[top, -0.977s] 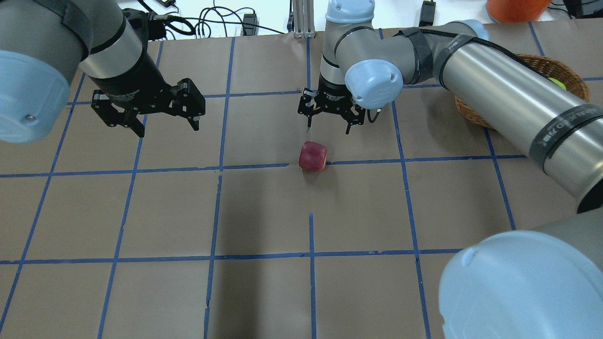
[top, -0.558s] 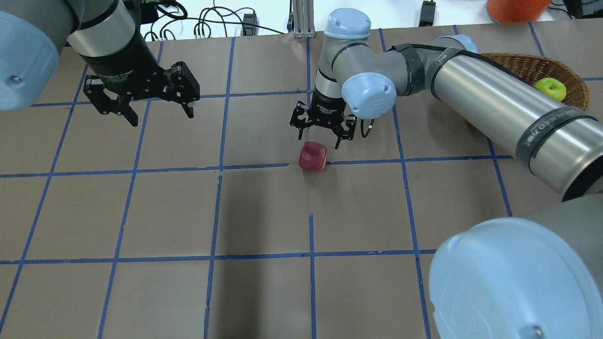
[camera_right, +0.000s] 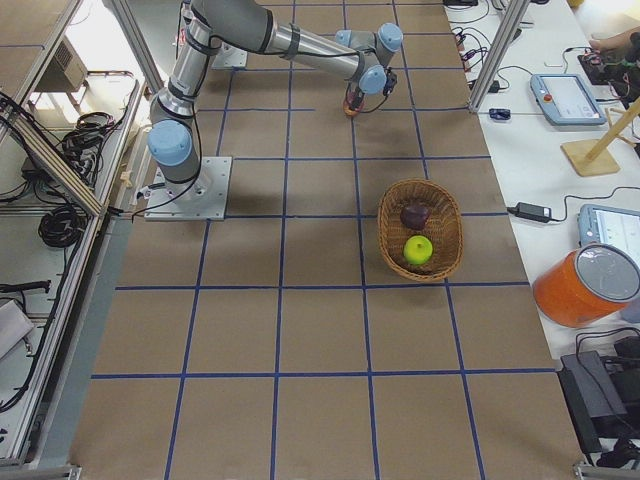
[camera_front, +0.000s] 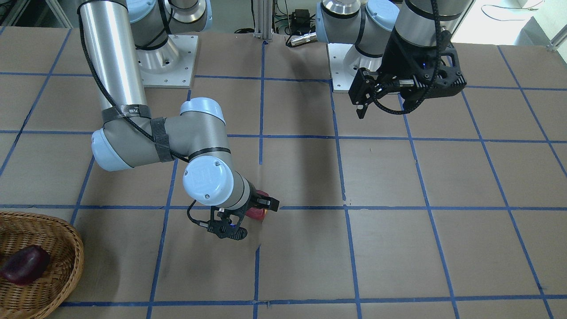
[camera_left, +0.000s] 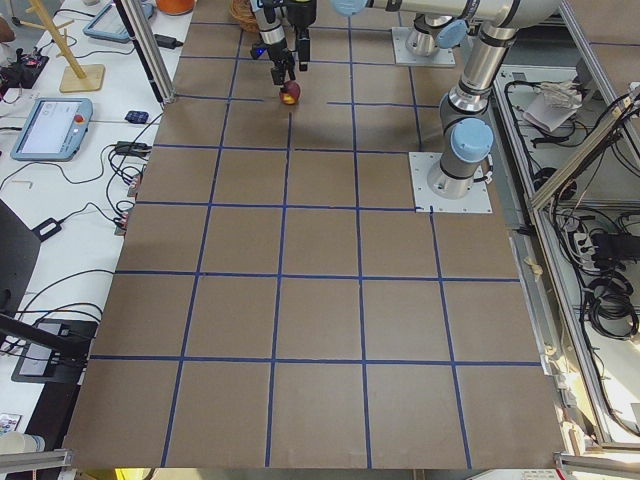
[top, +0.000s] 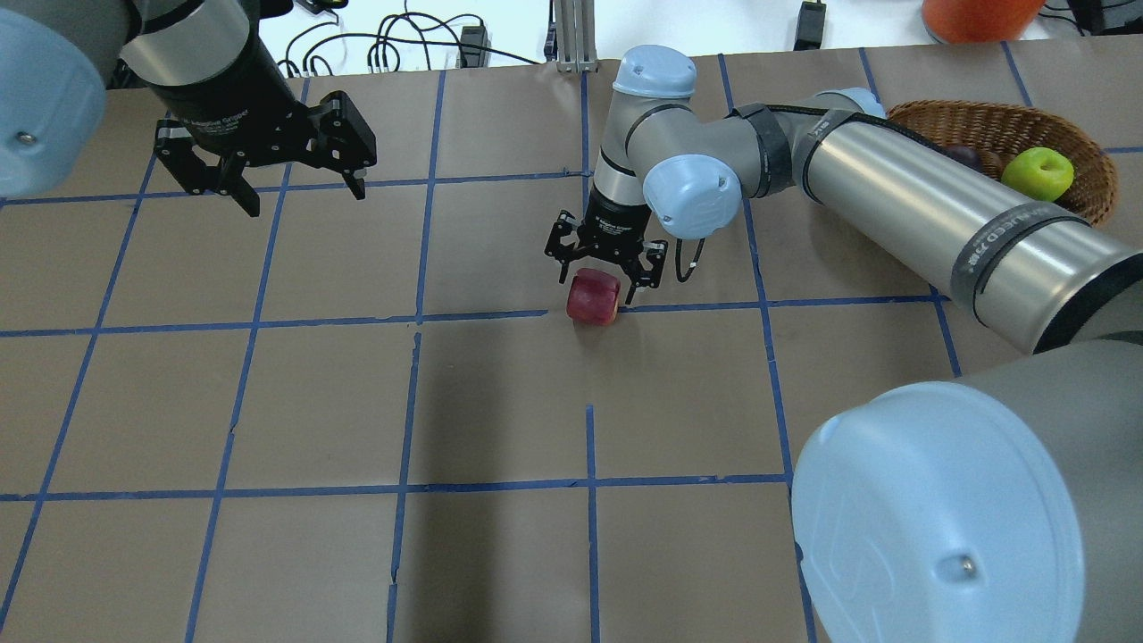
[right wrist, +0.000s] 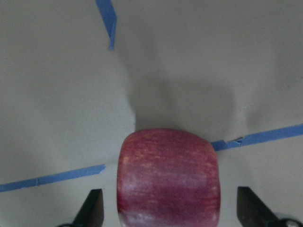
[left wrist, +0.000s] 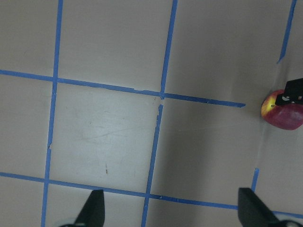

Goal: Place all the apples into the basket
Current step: 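Lower the right gripper and grasp the red apple while the left gripper rises, then carry the red apple into the basket and open the right gripper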

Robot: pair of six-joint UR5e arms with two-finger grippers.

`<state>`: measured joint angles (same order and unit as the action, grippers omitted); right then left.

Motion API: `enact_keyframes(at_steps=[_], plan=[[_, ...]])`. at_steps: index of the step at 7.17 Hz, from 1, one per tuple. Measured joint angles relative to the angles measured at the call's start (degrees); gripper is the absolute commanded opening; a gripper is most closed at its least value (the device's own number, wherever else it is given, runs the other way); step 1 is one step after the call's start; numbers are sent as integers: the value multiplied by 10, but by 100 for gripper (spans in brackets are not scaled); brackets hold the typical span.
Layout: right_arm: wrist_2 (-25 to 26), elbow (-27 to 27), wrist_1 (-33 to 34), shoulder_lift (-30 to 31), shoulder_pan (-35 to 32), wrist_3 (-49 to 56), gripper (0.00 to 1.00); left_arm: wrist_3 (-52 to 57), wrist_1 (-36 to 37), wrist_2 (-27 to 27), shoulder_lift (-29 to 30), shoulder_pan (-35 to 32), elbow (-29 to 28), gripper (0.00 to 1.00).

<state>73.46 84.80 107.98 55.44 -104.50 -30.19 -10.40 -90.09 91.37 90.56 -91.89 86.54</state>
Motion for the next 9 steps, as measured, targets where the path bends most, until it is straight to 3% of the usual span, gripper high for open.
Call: enact_keyframes(at_steps=[1,2,3,6,9], plan=[[-5,1,0,-3,0,-4,96,0,7,-1,1,0,1,100],[-6,3,1,-4,-1,-14,43,0,9,-1,2,0,-1,100],[-5,6,1,-4,-1,-32,0,0,9,0,4,0,-6,100],[10,0,3,2,-1,-45,0,2,7,0,1,1,-6,100],[74,-59,-5,13,37,-18,0,2,5,1,0,1,-6,100]])
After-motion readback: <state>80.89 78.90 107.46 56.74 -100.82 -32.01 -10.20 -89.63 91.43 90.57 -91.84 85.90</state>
